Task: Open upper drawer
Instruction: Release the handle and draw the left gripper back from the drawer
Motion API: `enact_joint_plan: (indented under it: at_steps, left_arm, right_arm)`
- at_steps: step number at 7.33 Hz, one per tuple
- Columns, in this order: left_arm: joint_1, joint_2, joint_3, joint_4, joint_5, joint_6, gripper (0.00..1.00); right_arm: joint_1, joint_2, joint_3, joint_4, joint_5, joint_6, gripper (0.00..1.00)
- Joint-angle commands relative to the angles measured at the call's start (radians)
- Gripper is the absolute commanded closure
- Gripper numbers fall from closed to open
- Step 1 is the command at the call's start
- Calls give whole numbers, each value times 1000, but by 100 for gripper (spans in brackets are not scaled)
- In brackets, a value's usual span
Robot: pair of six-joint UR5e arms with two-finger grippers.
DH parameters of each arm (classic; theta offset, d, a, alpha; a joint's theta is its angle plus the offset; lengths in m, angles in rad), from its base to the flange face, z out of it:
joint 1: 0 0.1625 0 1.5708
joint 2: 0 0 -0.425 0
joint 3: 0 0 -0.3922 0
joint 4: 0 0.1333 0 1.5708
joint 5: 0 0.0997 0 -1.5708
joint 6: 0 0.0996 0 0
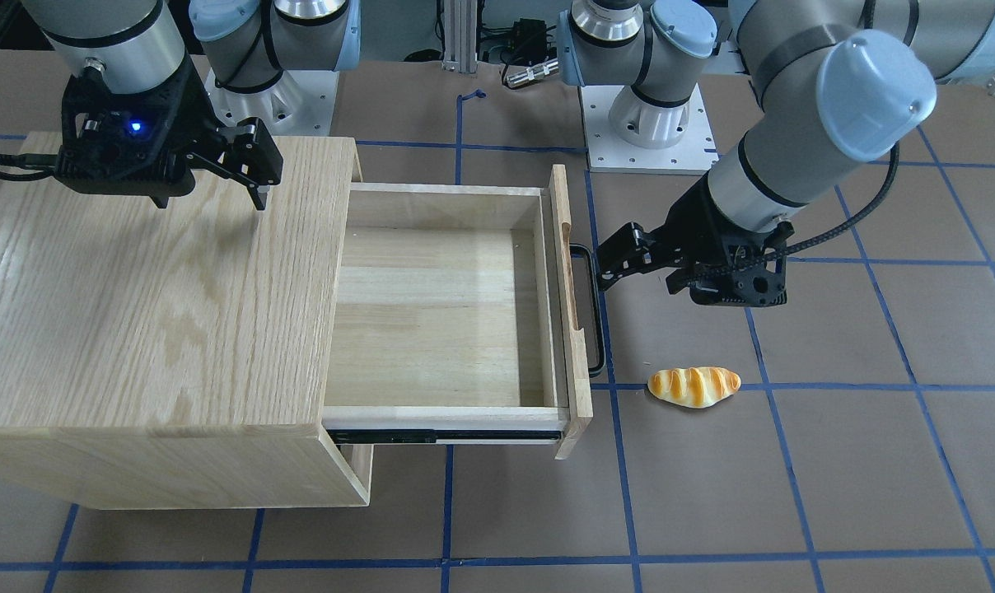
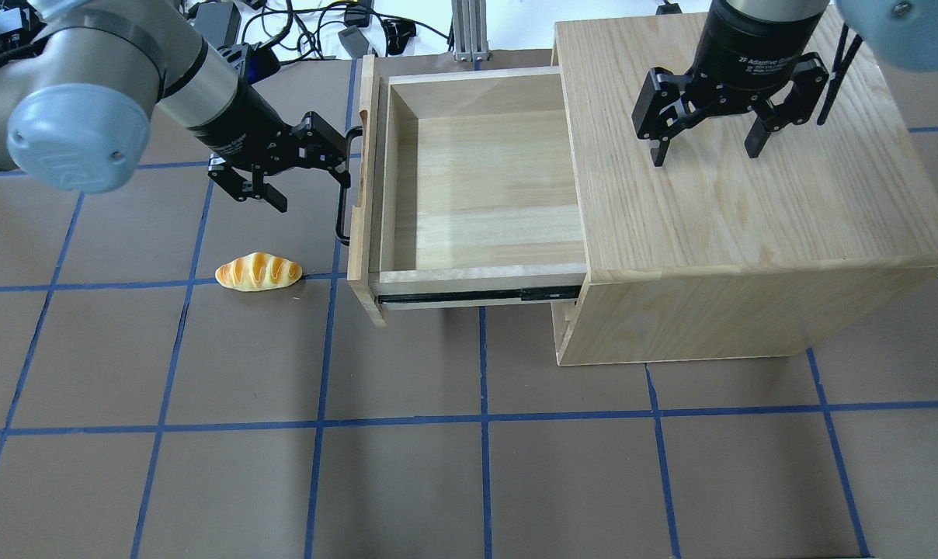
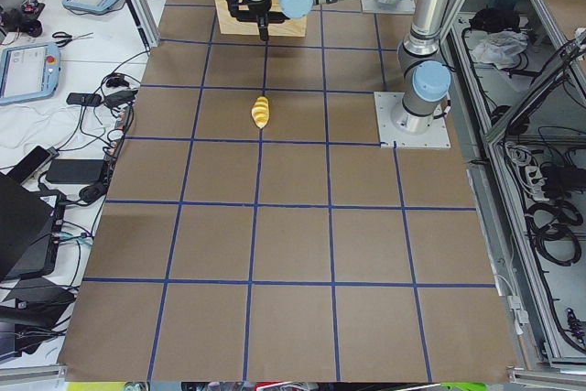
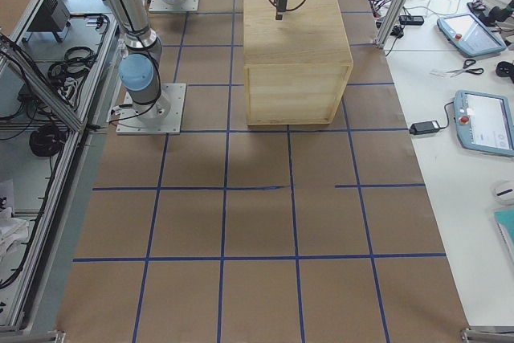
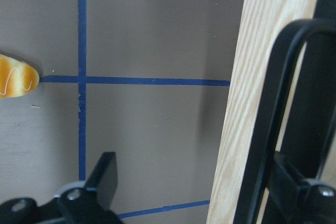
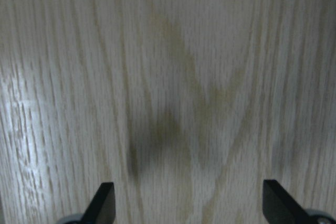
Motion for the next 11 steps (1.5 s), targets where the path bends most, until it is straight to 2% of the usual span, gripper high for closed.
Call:
enact_joint_plan:
  at_steps: [1,3,7,8,9,11]
  left_arm:
    - [-40,120,41,-93,115,-3,0]
    - [-117,154,16,-86,327,3,0]
    - [-94,139,32,-63,294,23,0]
    - [-93,136,32,-32,268,23,0]
    - [-93,122,17,68,262,7,0]
    - [-96,117,16,80,250,5,0]
  right_arm:
    - [0,0,0,0,0,0,0]
    - [0,0,0,0,0,0,0]
    - [0,0,0,0,0,0,0]
    - [0,0,0,0,0,0,0]
    - [0,0,1,0,0,0,0]
    - [0,0,0,0,0,0,0]
